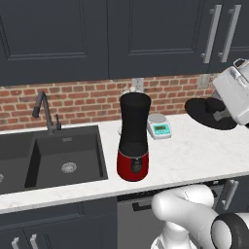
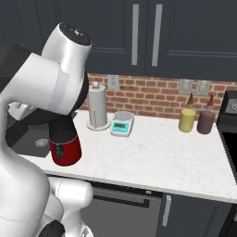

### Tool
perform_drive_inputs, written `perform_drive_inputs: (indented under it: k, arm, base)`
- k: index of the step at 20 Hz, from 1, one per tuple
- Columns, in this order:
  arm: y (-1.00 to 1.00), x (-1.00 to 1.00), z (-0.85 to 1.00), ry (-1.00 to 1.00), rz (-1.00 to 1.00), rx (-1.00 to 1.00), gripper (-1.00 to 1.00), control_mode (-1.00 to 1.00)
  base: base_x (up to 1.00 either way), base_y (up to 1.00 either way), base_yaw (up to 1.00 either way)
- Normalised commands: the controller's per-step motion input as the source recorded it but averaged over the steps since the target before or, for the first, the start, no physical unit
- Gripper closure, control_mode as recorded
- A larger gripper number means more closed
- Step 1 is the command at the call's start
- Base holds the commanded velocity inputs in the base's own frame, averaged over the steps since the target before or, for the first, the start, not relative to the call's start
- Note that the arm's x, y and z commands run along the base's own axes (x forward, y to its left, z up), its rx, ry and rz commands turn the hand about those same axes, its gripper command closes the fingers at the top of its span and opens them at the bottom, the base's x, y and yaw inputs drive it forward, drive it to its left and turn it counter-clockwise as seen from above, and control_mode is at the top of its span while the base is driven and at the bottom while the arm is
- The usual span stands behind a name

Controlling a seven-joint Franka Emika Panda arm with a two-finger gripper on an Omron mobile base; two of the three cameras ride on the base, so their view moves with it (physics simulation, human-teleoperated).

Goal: Close the lid blender by securely placing the lid on top.

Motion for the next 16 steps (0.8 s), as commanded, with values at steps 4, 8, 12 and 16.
perform_drive_inputs:
  k: [4, 8, 12, 16]
  arm:
    - [0.58, 0.16, 0.21, 0.00, -0.02, 0.01, 1.00, -1.00]
    - [0.43, 0.54, 0.06, 0.00, -0.06, 0.01, 1.00, -1.00]
    - [0.08, 0.58, 0.00, 0.00, -0.05, 0.00, 1.00, -1.00]
    - [0.00, 0.29, 0.00, 0.00, -0.03, 0.00, 1.00, -1.00]
  base:
    - [0.00, 0.00, 0.00]
    - [0.00, 0.00, 0.00]
    - [0.00, 0.00, 0.00]
    - [0.00, 0.00, 0.00]
